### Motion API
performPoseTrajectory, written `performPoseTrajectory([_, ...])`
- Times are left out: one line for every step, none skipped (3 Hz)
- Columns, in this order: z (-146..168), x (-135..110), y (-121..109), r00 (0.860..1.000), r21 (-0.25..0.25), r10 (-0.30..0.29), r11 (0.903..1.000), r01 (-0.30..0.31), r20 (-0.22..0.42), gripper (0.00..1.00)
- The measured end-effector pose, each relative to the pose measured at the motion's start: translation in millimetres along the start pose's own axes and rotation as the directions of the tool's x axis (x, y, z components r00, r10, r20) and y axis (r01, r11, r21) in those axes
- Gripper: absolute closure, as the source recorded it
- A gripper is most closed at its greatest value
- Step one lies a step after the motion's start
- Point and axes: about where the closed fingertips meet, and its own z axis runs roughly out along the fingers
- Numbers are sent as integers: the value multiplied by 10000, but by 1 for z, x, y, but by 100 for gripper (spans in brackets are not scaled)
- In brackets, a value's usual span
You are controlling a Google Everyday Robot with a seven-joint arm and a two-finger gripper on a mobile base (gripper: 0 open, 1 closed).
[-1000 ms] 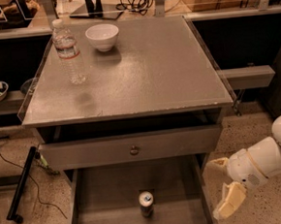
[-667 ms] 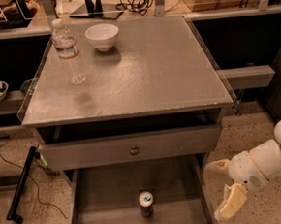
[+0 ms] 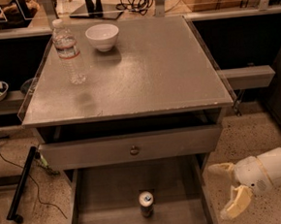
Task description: Pick redbull can from middle drawer and place on counter
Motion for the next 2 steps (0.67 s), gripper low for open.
performPoseTrajectory([4, 4, -4, 9999, -32, 103, 9999, -103, 92, 0])
performPoseTrajectory([24, 6, -22, 9988, -234, 52, 9997, -41, 494, 0])
